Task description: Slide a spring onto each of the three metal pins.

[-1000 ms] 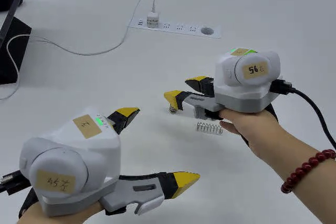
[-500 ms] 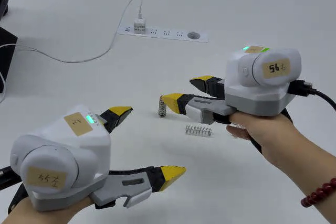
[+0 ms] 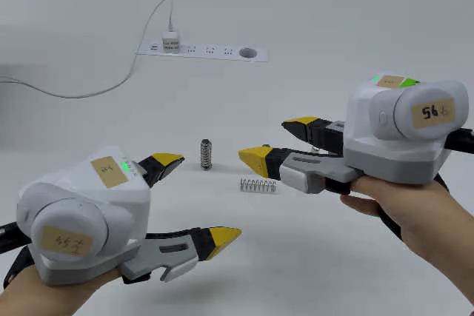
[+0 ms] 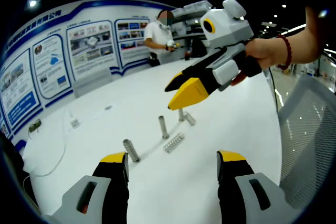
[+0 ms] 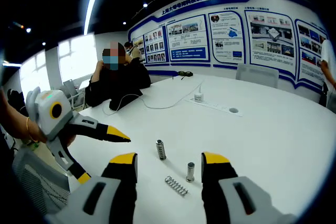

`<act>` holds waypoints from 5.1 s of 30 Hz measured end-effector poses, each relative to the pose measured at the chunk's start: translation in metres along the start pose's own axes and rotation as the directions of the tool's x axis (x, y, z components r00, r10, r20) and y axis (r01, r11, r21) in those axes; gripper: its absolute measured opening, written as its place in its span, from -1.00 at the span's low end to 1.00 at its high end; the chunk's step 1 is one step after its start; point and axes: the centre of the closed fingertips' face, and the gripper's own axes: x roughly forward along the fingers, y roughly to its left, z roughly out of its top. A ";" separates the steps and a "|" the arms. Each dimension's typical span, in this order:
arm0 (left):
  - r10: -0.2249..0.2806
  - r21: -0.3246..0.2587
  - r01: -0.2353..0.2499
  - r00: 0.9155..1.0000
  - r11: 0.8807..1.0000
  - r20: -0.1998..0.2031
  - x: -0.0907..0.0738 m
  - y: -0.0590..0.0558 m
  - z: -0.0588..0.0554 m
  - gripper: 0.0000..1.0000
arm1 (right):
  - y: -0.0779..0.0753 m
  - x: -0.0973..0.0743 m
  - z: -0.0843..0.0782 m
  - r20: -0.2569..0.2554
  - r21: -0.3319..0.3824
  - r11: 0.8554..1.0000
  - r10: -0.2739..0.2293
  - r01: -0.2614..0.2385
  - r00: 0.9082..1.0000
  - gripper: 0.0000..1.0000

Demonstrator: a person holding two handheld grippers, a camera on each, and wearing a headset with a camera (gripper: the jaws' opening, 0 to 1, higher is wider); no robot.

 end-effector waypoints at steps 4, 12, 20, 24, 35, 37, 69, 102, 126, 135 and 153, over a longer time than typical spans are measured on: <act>-0.024 0.028 0.024 1.000 0.999 -0.020 0.009 0.000 -0.002 0.33 | 0.000 -0.011 -0.003 -0.001 0.008 1.000 0.007 -0.007 1.000 0.02; -0.076 0.065 0.078 0.996 0.995 -0.037 0.029 0.000 -0.003 0.15 | -0.003 -0.030 -0.009 0.010 0.022 1.000 -0.001 0.000 1.000 0.03; -0.108 0.084 0.112 0.993 0.990 -0.052 0.049 0.002 -0.007 -0.01 | -0.008 -0.045 -0.018 0.007 0.031 0.999 -0.016 0.015 1.000 0.03; -0.125 0.088 0.131 0.989 0.987 -0.076 0.059 0.002 -0.014 -0.11 | -0.011 -0.052 -0.023 0.008 0.043 0.999 -0.024 0.024 1.000 0.04; -0.156 0.091 0.165 0.982 0.982 -0.106 0.081 0.004 -0.023 -0.32 | -0.019 -0.061 -0.037 -0.005 0.078 0.996 -0.053 0.054 0.999 0.04; -0.159 0.089 0.169 0.982 0.982 -0.106 0.083 0.004 -0.023 -0.36 | -0.020 -0.062 -0.038 -0.005 0.082 0.995 -0.057 0.058 0.998 0.04; -0.224 0.091 0.239 0.963 0.967 -0.150 0.092 -0.004 -0.032 -0.81 | -0.032 -0.067 -0.054 -0.031 0.162 0.980 -0.109 0.113 0.994 0.01; -0.065 -0.083 0.085 0.973 0.993 0.223 0.014 -0.010 0.063 -0.81 | 0.005 -0.035 0.017 0.202 0.483 0.862 0.059 -0.152 0.978 -0.27; -0.069 -0.122 0.112 0.946 0.986 0.316 -0.006 -0.021 0.087 -0.80 | 0.030 -0.035 0.037 0.319 0.618 0.710 0.164 -0.336 0.934 -0.76; -0.066 -0.117 0.104 0.954 0.988 0.293 -0.005 -0.021 0.082 -0.79 | 0.035 -0.034 0.038 0.307 0.569 0.751 0.186 -0.336 0.934 -0.78; -0.051 -0.051 0.059 0.987 0.997 0.152 0.001 -0.023 0.052 -0.44 | 0.009 -0.028 0.034 0.254 0.420 0.886 0.093 -0.196 0.963 -0.78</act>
